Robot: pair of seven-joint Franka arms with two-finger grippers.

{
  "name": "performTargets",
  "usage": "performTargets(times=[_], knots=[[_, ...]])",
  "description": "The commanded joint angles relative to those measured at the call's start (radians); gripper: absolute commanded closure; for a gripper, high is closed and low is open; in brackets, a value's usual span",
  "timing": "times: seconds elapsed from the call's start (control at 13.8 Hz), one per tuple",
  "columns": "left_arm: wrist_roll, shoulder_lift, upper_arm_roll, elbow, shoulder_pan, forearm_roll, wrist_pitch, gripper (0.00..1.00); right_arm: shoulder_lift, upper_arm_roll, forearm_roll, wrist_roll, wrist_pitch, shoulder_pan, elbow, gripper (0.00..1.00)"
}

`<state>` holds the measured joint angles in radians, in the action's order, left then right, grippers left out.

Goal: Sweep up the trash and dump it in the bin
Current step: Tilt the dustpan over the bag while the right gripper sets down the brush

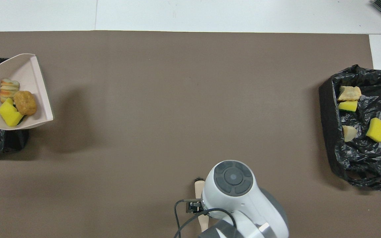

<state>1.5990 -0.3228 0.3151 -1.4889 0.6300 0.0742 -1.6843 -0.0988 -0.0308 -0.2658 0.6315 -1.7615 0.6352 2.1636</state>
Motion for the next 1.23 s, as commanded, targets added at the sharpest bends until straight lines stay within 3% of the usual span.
performTargets(times=[0.0, 0.22, 0.44, 0.73, 1.16], knots=[[0.146, -0.105, 0.009, 0.128, 0.019, -0.020, -0.003, 1.00, 0.030, -0.008, 0.081, -0.084, 0.136, -0.092, -0.152, 0.00], [0.263, -0.162, 0.004, 0.214, 0.034, -0.005, -0.014, 1.00, 0.063, -0.008, 0.183, -0.209, 0.238, -0.219, -0.310, 0.00], [0.356, -0.203, -0.016, 0.281, 0.037, 0.108, -0.053, 1.00, 0.063, -0.006, 0.226, -0.353, 0.266, -0.383, -0.399, 0.00], [0.423, -0.277, -0.044, 0.410, 0.030, 0.246, -0.081, 1.00, 0.063, -0.004, 0.277, -0.533, 0.281, -0.538, -0.442, 0.00], [0.423, -0.272, -0.042, 0.417, -0.024, 0.619, -0.198, 1.00, 0.054, 0.005, 0.301, -0.532, 0.269, -0.606, -0.442, 0.00]])
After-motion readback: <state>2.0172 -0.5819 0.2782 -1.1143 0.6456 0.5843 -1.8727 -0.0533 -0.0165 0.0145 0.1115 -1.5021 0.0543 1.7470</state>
